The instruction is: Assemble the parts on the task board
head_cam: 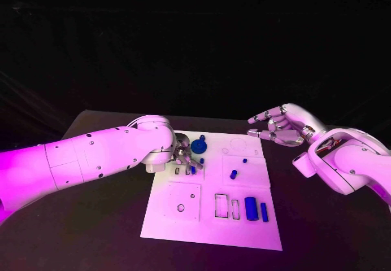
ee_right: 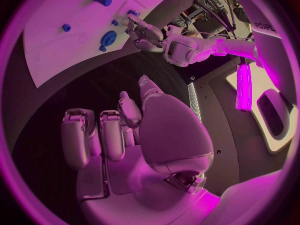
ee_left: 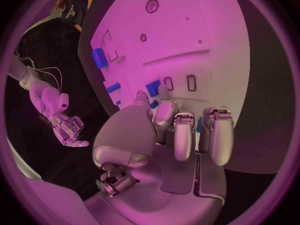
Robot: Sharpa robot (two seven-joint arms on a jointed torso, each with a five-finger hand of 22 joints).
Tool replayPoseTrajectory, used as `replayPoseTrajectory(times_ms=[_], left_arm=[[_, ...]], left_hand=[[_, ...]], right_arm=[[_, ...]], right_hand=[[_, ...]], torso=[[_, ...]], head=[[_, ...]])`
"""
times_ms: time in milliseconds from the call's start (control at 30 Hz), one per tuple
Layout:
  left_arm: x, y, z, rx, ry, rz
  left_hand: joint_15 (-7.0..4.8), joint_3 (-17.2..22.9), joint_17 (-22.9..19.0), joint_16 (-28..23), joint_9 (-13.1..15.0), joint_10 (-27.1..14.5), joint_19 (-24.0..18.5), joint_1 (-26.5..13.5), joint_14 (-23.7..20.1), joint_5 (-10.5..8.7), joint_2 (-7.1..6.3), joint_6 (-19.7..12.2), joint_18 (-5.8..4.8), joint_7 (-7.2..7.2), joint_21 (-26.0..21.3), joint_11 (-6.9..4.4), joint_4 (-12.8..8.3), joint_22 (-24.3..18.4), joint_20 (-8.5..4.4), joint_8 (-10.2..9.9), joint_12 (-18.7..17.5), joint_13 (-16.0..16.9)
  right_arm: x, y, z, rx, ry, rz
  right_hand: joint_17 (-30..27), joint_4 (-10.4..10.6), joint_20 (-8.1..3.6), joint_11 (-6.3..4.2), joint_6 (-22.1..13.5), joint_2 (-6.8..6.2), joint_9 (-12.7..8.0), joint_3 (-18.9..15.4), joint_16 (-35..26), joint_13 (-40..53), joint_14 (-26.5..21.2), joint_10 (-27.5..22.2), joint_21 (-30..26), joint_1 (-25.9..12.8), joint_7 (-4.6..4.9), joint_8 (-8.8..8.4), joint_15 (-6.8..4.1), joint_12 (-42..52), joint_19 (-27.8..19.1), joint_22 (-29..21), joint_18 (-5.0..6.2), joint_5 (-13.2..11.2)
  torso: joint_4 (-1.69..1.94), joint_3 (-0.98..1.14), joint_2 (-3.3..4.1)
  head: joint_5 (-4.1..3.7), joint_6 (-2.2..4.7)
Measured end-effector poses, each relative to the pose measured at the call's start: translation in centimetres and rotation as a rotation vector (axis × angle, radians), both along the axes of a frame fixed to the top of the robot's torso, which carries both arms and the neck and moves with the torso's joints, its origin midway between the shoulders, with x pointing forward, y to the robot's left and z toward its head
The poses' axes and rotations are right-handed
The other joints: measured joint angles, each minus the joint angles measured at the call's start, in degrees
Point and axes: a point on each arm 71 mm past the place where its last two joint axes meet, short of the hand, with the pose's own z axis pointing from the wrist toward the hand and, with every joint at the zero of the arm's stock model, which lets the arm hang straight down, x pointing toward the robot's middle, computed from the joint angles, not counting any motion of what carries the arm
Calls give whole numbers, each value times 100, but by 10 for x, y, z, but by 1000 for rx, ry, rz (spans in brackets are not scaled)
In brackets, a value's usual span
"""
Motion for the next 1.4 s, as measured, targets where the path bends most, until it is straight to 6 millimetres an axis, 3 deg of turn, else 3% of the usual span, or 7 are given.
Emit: replayPoseTrajectory(times_ms=[600, 833, 900, 1000, 1167, 1300, 1400], left_arm=[[0, -2, 0, -1, 5, -6], [0, -3, 2, -9, 6, -4], [0, -2, 2, -11, 7, -2], [0, 0, 1, -14, 10, 5], [-2, 4, 1, -27, 11, 20], [-4, 7, 2, -42, 5, 32], [-6, 11, 3, -52, -2, 43]], left_hand=[[-42, 854, 4, 0, 87, 4, 19, 825, 1, 0, 81, -142, 1, -41, 0, -28, -453, 0, -60, -57, -6, -15], [-63, 1567, 4, 0, 71, -16, 21, 1037, 22, 352, -55, -214, 0, -8, 0, -47, -516, -1, -62, -197, -90, -55], [-63, 1818, 4, 0, 57, -16, 21, 1120, 22, 429, -159, -225, 1, 2, 0, -47, -321, -1, -62, -244, -137, -75], [-63, 2542, 4, 0, 72, -47, 21, 1038, 22, 535, -565, -234, 0, 11, 0, -37, -35, -1, -83, -246, -181, -90], [-52, 3860, 3, 0, 280, -47, 21, 527, 12, 556, -1117, -232, 0, 33, 0, -37, -60, -1, -83, -188, -204, -115], [-52, 4254, 3, 0, 390, -25, 21, 316, 12, 556, -1327, -232, 1, 33, 0, -15, -132, -1, -83, -118, -204, -126], [-52, 4290, 3, 0, 418, -25, 21, 298, 12, 556, -1345, -231, 0, 34, 0, -15, -163, -1, -83, -118, -204, -126]], right_arm=[[1, 2, -1, -2, 5, 5], [1, 2, -2, -4, 8, 7], [1, 2, -2, -4, 9, 8], [1, 2, -2, -5, 10, 8], [2, 2, -3, -6, 12, 10], [2, 2, -4, -7, 14, 10], [3, 2, -4, -8, 16, 9]], right_hand=[[4, -32, 0, 0, 0, 23, -1, 1, 0, 0, 0, 0, 0, 23, 0, 0, 0, 0, 0, -1, 0, 22], [4, -32, 0, 0, 0, 23, -2, 1, 0, 1, 0, 0, 0, 23, 0, 0, 0, 0, 0, -1, 0, 22], [4, -32, 0, 0, 0, 23, -2, 1, 0, 0, 0, 0, 0, 23, 0, 0, 0, 0, 0, 2, 0, 22], [4, -32, 0, 0, 0, 23, -2, 1, 0, 1, 0, 0, 0, 23, 0, 0, 0, 0, 0, 4, 0, 22], [3, -32, 0, 0, 0, 23, -2, 1, 0, 1, 0, 0, 0, 23, 0, 0, 0, 0, 0, 4, 0, 21], [3, -32, 0, 0, 0, 23, -2, 1, 0, 1, 0, 0, 1, 23, 0, 0, 0, 0, 0, 3, 0, 21], [3, -31, 0, 1, 0, 23, -3, 1, 0, 1, 0, 0, 1, 23, 0, 0, 0, 0, 0, 3, 0, 21]], torso=[[3, 3, -1], [2, 5, -1], [1, 5, -1], [1, 5, -1], [1, 5, -1], [2, 5, -1], [3, 5, -1]], head=[[13, -16], [16, -30], [16, -33], [16, -34], [14, -34], [14, -33], [15, -35]])
